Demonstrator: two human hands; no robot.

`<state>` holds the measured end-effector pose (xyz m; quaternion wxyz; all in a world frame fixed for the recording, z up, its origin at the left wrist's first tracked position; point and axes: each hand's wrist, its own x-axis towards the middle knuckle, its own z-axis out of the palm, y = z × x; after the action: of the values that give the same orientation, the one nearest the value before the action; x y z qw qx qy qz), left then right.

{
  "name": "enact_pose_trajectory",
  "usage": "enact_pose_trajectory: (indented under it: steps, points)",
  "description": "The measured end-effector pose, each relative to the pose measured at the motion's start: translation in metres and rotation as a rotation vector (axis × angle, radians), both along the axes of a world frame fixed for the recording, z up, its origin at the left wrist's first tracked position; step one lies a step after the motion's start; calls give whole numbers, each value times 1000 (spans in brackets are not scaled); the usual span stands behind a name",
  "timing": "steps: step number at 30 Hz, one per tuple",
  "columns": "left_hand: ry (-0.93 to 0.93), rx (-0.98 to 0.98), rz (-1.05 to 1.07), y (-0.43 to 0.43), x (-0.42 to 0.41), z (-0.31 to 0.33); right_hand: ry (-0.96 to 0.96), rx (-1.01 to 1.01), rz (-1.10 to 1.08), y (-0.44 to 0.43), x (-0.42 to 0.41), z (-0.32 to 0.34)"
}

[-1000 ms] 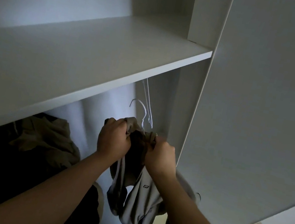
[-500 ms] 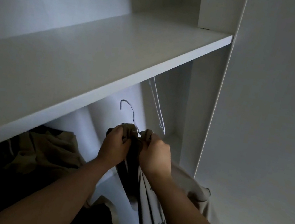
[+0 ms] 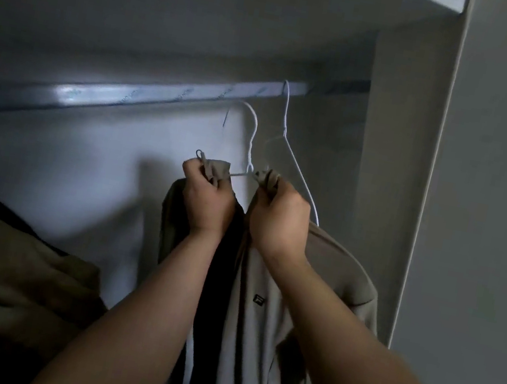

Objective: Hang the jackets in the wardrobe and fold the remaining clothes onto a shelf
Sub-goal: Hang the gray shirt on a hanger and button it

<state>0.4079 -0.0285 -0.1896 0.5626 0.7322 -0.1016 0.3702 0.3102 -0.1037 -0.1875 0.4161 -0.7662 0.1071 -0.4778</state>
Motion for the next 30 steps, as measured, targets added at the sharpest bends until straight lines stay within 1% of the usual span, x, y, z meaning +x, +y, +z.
enact_pose_trajectory:
  steps: [2, 4, 7, 9, 13, 17, 20, 23, 30]
  points:
    - [-124, -81, -50, -3, 11, 0, -79, -51, -22, -2, 16, -6]
    - [-229, -98, -109, 0, 24, -4, -145, -84, -40, -5, 31, -10]
    - [-358, -31, -206, 10, 39, 1, -277, -87, -43, -9, 47, -5]
    - [-402, 48, -249, 15, 43, 11, -322, -74, -48, -9, 54, 5]
    - [-366, 121, -288, 22, 55, 40, -278, -59, -65, -11, 65, 39]
    - [-350, 199, -326, 24, 72, 45, -228, -73, -80, -17, 75, 53]
    - [-375, 230, -355, 21, 84, 42, -190, -106, -101, -24, 84, 56]
    - [-357, 242, -367, 19, 91, 37, -165, -138, -102, -28, 93, 57]
    - [-348, 263, -373, 10, 97, 13, -99, -172, -81, -35, 101, 38]
